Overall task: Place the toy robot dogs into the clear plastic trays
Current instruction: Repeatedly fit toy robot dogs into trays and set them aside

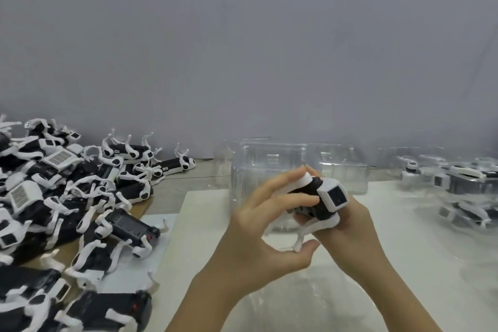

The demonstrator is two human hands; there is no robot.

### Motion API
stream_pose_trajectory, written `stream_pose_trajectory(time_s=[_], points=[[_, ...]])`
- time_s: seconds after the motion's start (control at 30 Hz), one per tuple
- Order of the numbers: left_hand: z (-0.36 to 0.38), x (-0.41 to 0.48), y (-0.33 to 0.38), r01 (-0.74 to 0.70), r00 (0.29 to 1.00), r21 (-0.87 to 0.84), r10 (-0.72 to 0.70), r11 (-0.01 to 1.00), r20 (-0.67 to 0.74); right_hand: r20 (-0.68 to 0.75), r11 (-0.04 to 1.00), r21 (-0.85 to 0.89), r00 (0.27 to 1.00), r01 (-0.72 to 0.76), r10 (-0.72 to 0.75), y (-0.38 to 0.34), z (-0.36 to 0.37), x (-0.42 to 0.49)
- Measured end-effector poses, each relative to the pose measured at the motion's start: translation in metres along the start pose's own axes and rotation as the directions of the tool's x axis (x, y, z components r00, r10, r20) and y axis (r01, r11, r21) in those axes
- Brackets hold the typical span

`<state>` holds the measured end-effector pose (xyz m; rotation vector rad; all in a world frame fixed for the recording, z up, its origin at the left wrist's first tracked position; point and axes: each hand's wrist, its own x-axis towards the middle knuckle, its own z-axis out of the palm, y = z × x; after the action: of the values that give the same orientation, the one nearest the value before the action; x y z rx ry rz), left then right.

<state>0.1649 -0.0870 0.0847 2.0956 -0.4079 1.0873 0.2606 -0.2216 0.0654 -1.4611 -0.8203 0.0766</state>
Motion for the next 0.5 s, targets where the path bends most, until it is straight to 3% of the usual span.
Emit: stream_pose_trajectory(time_s=[0.2, 0.33, 0.4, 0.5], points=[[-0.007, 0.002, 0.010, -0.048, 0.998, 0.059, 0.046, 0.997, 0.041, 0.002, 0.997, 0.068, 0.999, 0.042, -0.042, 0.003, 0.005, 0.000], [-0.012, 0.001, 0.011, 0.119, 0.993, 0.022, -0.119, 0.993, -0.002, -0.009, 0.981, -0.089, 0.985, 0.171, -0.173, -0.002, 0.003, -0.002], [-0.016, 0.002, 0.010, 0.250, 0.967, -0.051, -0.252, 0.967, -0.047, -0.002, 0.896, -0.322, 0.946, 0.307, -0.325, -0.006, 0.000, -0.002], [-0.023, 0.005, 0.009, 0.362, 0.913, -0.183, -0.387, 0.914, -0.130, 0.090, 0.618, -0.602, 0.812, 0.506, -0.577, -0.015, -0.005, -0.001]])
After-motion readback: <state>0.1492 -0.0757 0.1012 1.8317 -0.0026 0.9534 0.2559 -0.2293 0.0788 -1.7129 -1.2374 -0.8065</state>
